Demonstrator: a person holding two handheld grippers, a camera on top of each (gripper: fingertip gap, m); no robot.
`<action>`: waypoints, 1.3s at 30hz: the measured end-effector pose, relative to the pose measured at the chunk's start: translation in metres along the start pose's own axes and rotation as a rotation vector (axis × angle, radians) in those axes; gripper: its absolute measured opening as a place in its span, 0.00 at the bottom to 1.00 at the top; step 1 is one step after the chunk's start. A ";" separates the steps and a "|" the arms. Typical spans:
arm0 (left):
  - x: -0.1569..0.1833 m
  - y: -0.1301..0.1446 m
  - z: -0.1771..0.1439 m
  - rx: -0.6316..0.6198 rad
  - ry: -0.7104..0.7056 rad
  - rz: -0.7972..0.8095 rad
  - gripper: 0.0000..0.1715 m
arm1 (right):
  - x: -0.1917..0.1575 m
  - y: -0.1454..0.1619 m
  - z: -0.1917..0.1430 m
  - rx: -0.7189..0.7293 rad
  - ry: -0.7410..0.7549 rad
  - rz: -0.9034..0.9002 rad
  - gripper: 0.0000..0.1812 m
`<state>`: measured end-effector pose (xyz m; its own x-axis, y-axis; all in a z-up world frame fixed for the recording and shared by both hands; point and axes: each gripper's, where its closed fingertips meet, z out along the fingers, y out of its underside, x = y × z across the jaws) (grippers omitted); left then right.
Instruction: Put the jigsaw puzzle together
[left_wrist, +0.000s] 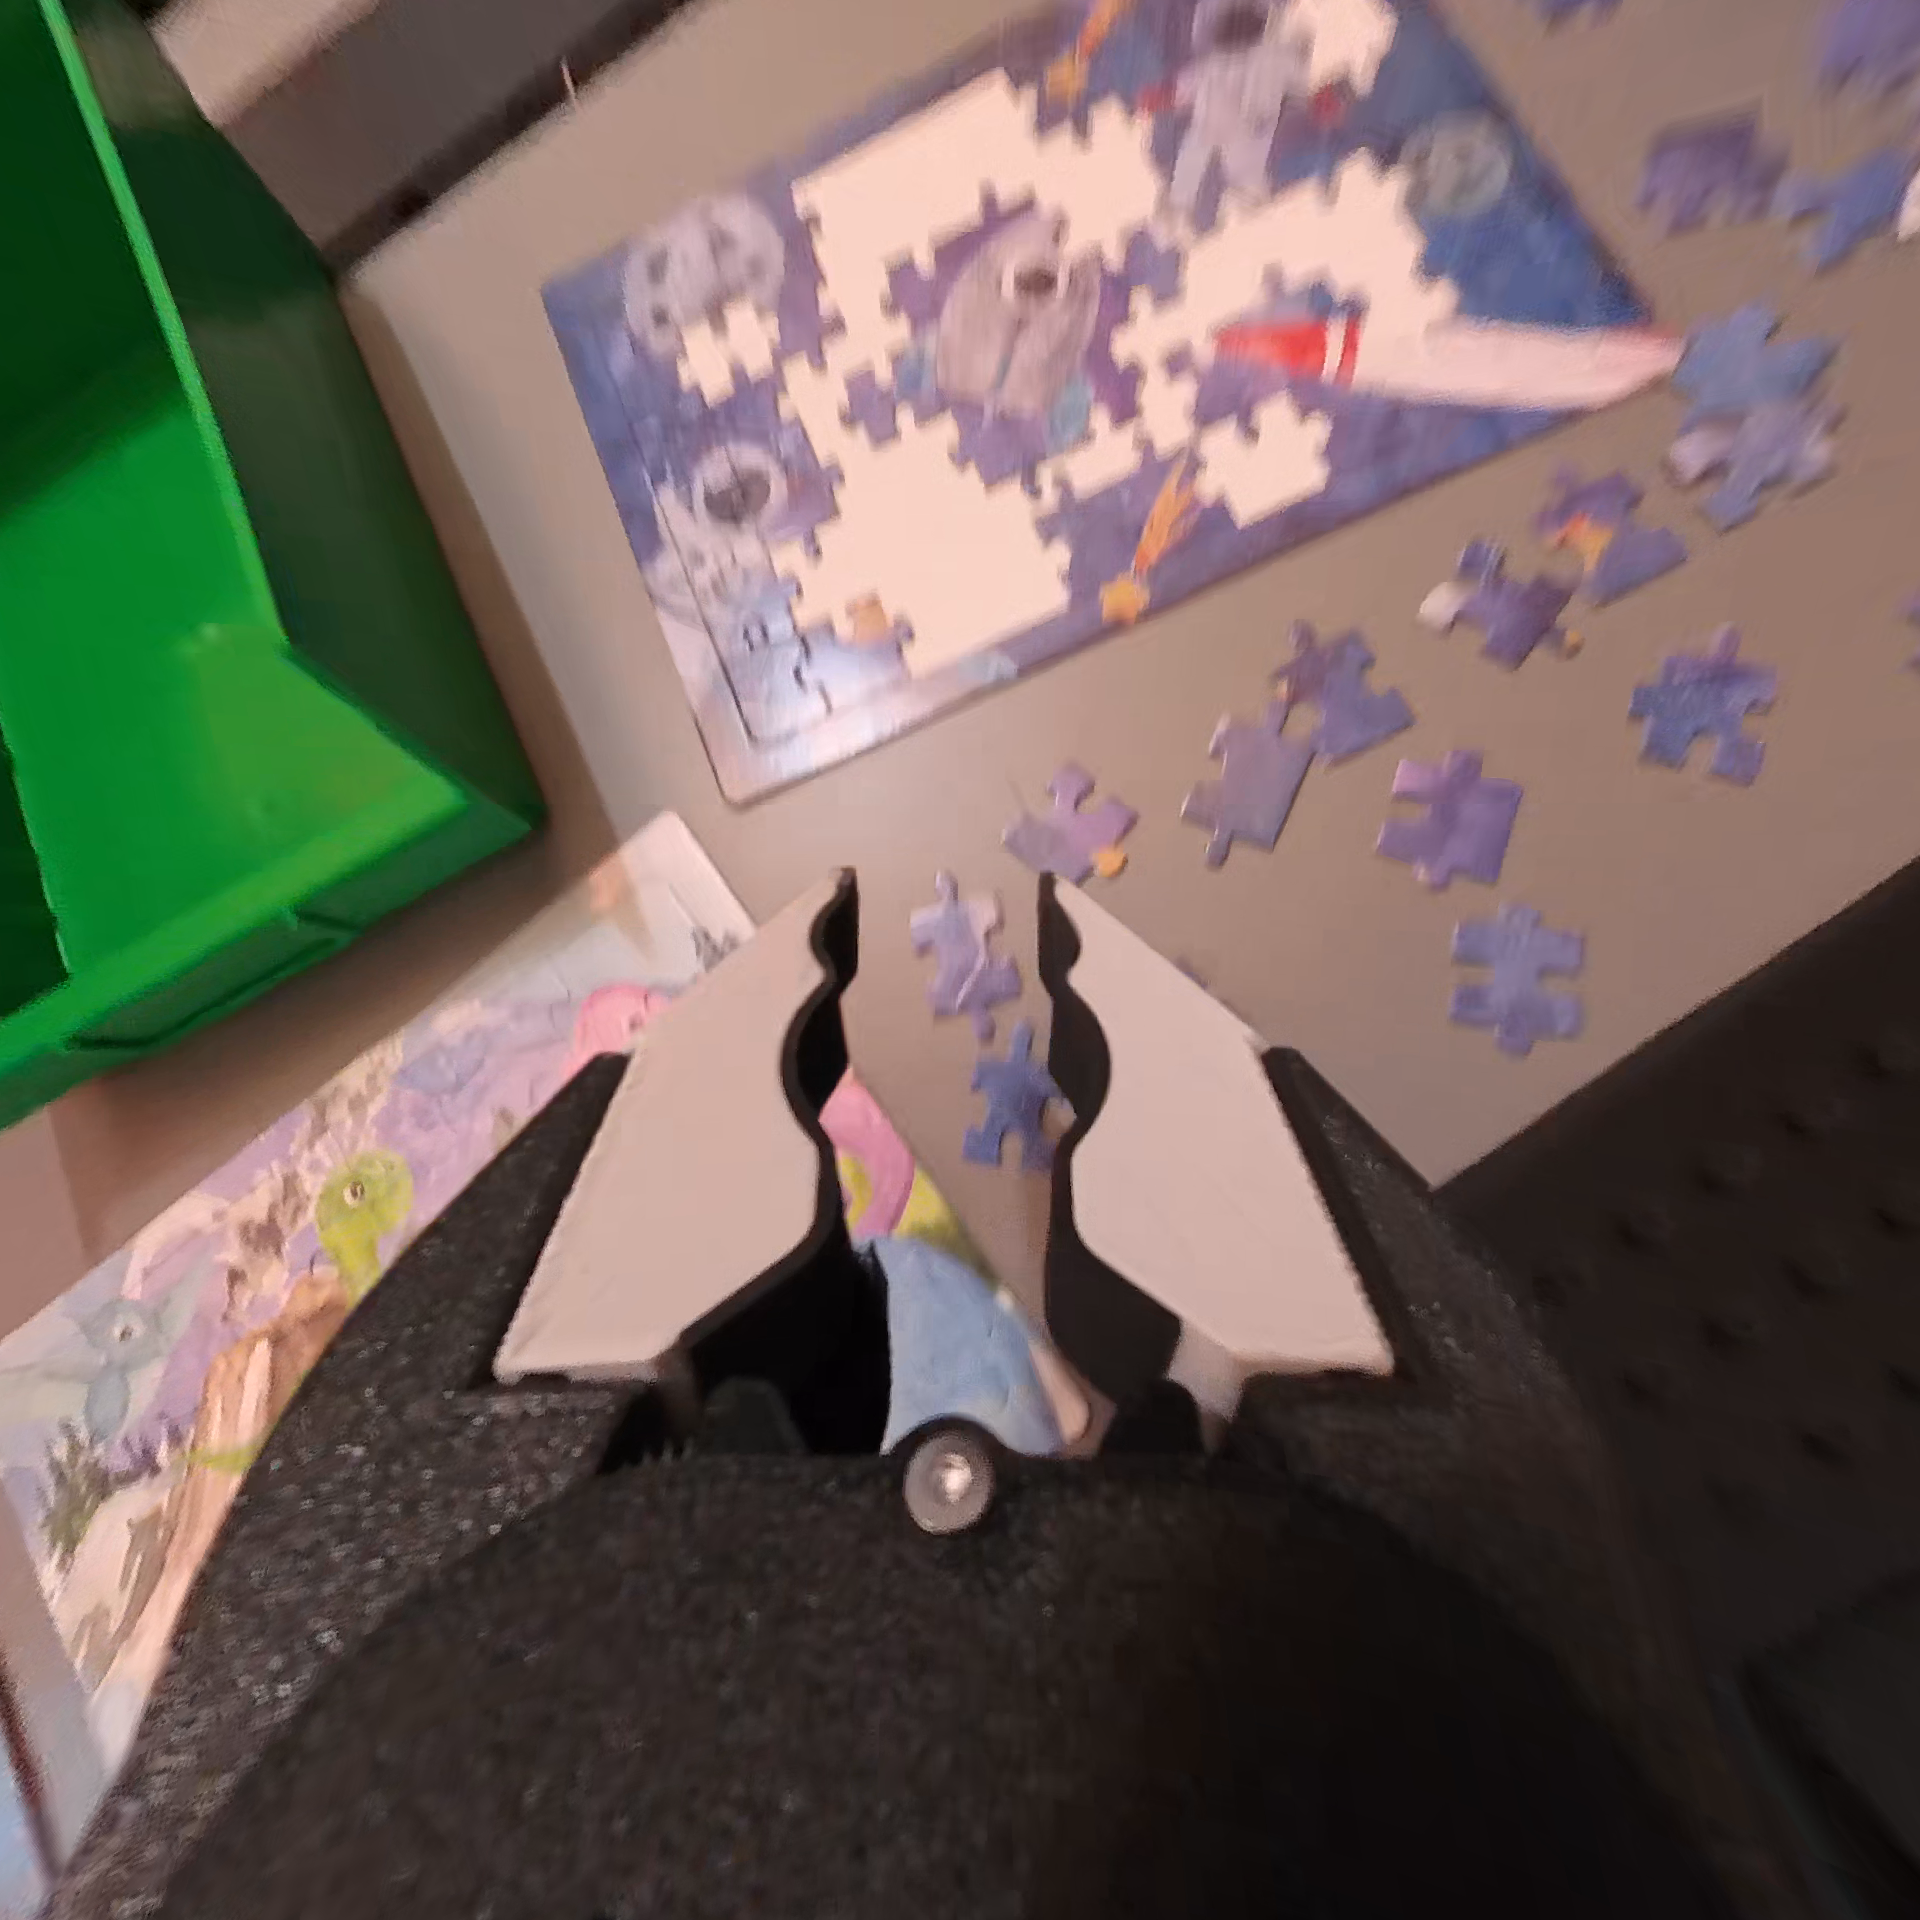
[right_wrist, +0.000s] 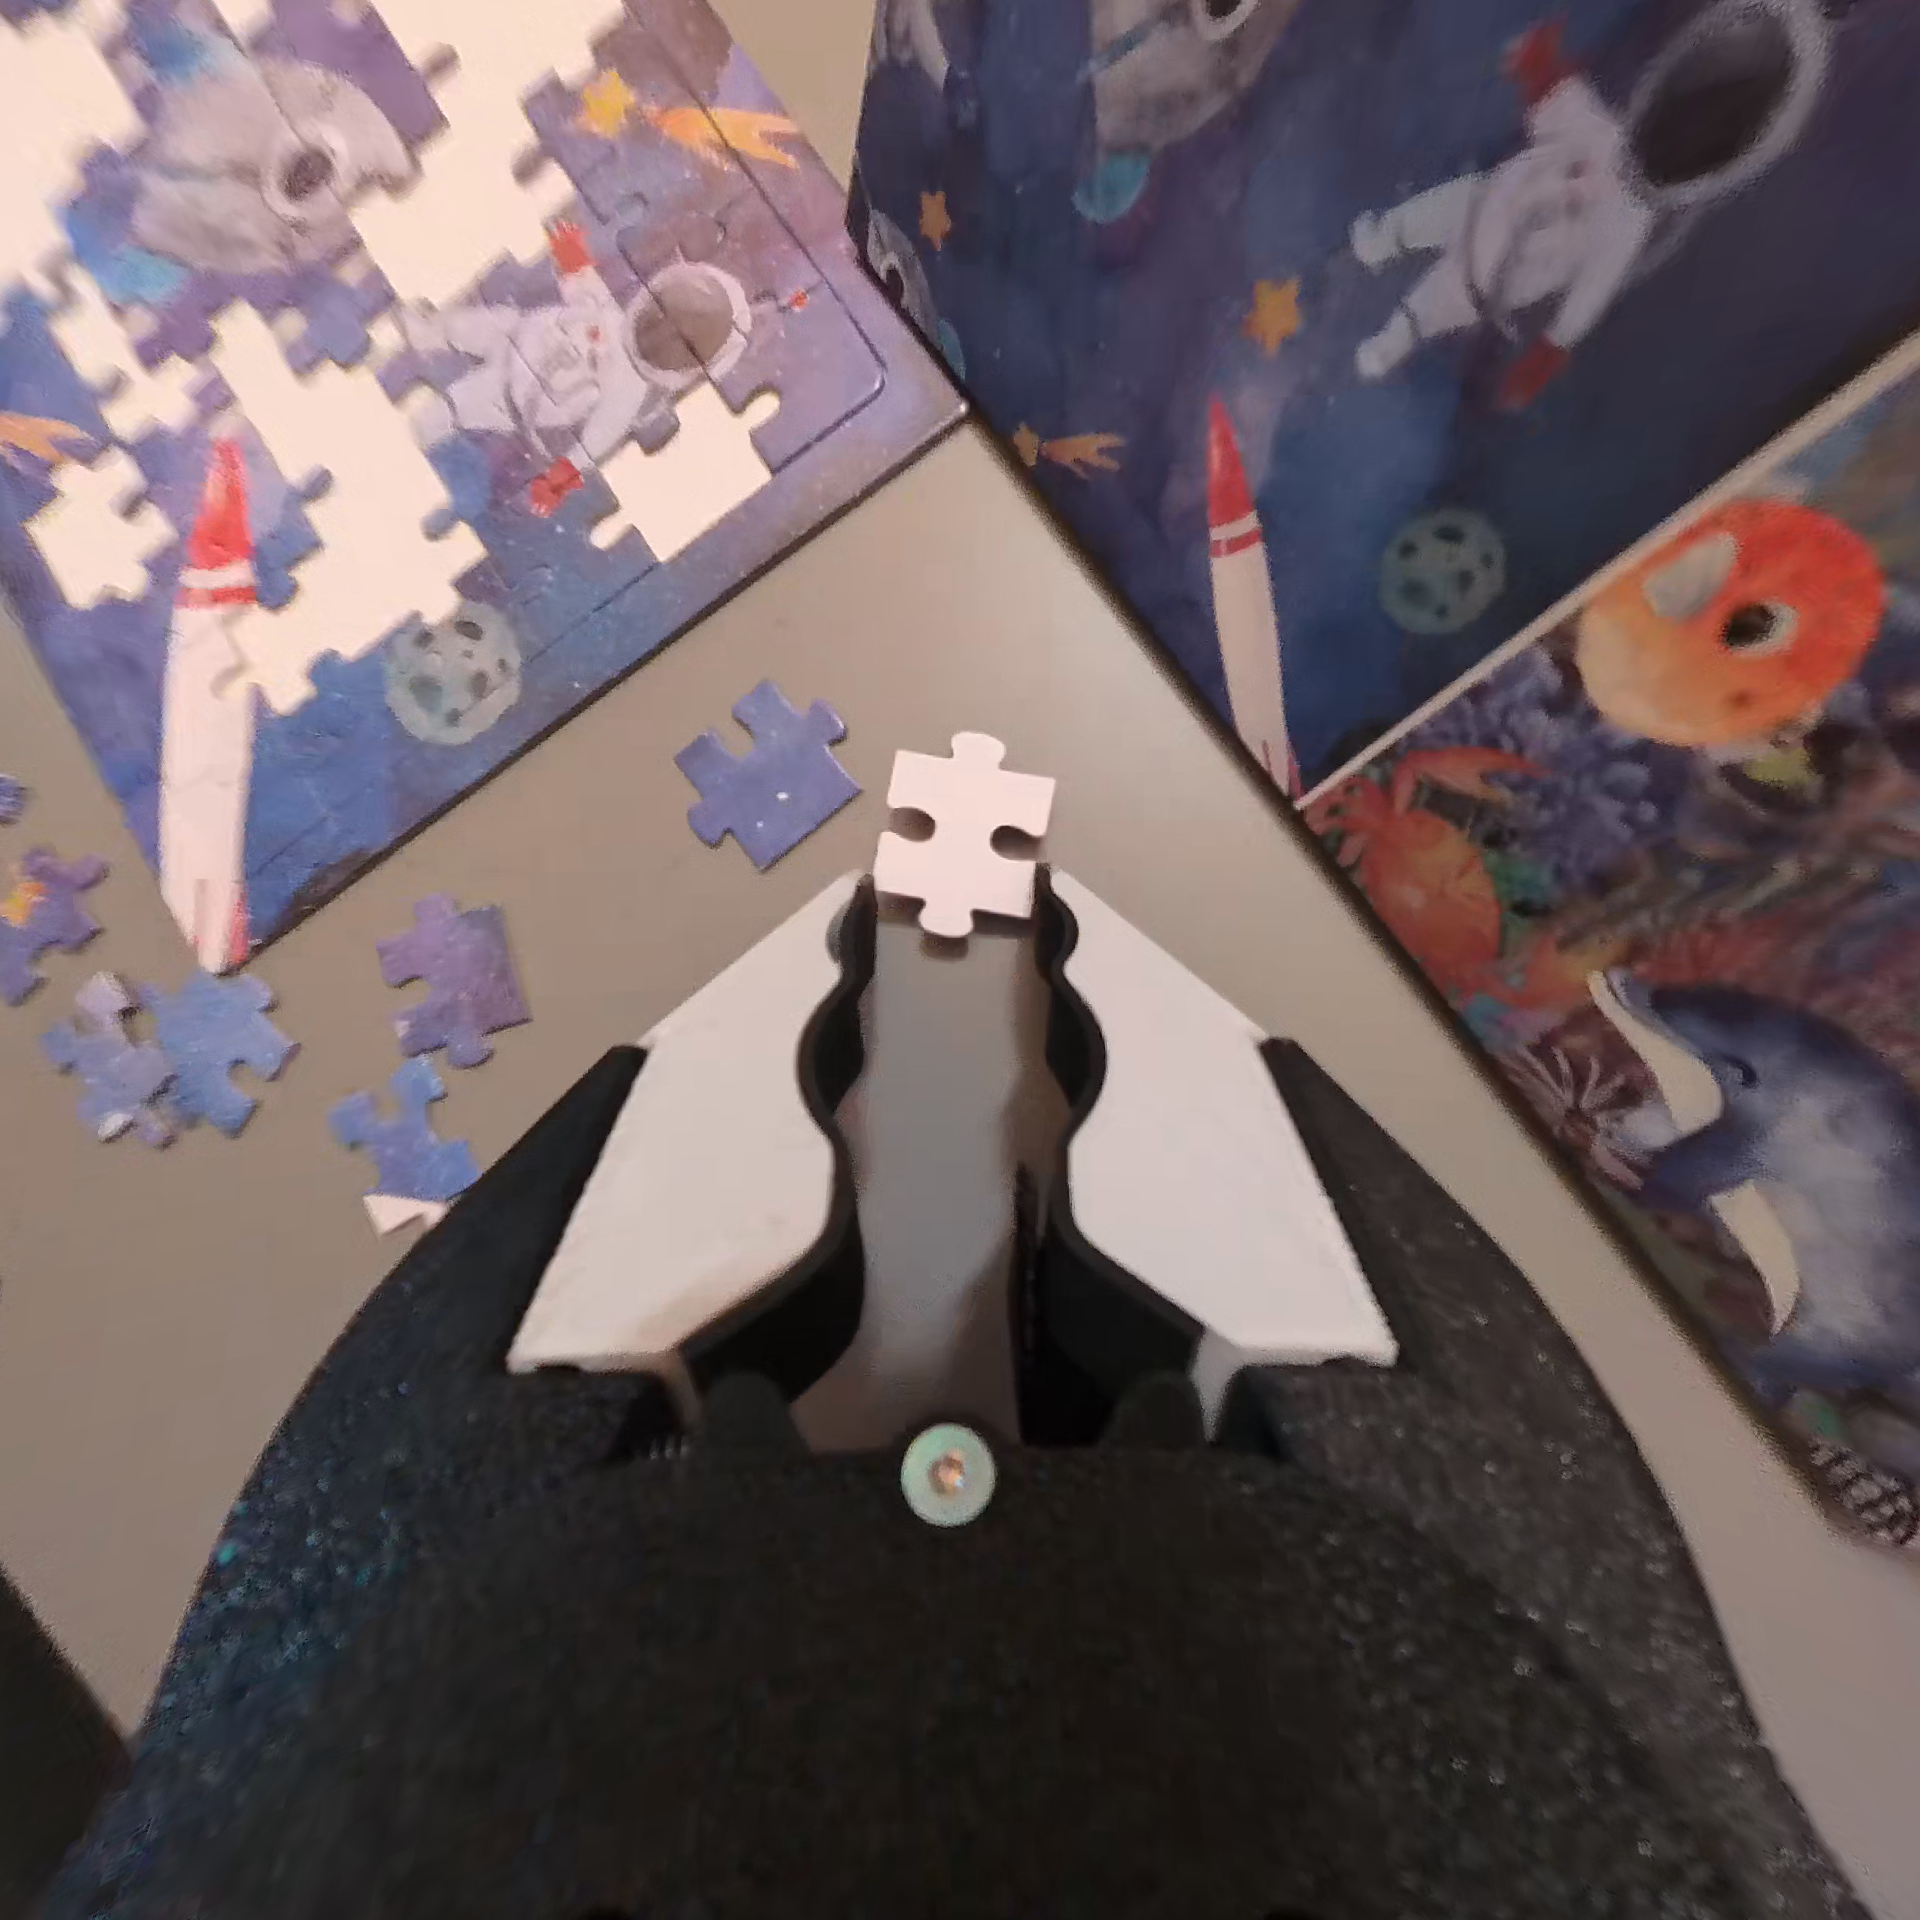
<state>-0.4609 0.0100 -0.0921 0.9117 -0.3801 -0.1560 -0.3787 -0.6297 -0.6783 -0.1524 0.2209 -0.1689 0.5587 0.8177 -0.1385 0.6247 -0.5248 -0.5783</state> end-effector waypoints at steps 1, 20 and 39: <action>0.005 -0.015 -0.001 0.063 0.012 -0.012 0.20 | -0.002 -0.003 -0.007 0.047 -0.028 0.030 0.17; 0.131 -0.227 0.013 0.609 0.274 0.278 0.30 | -0.203 -0.121 -0.161 0.563 -2.013 0.587 0.16; 0.104 -0.164 0.043 0.367 0.216 0.273 0.17 | -0.189 -0.092 -0.062 0.392 -1.386 0.556 0.13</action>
<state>-0.2971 0.1027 -0.0285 0.7189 -0.6535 -0.2367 -0.4820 -0.2233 -0.8472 -0.2812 0.0997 -0.0396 -0.4016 0.2338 -0.8855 0.2146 -0.9159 -0.3392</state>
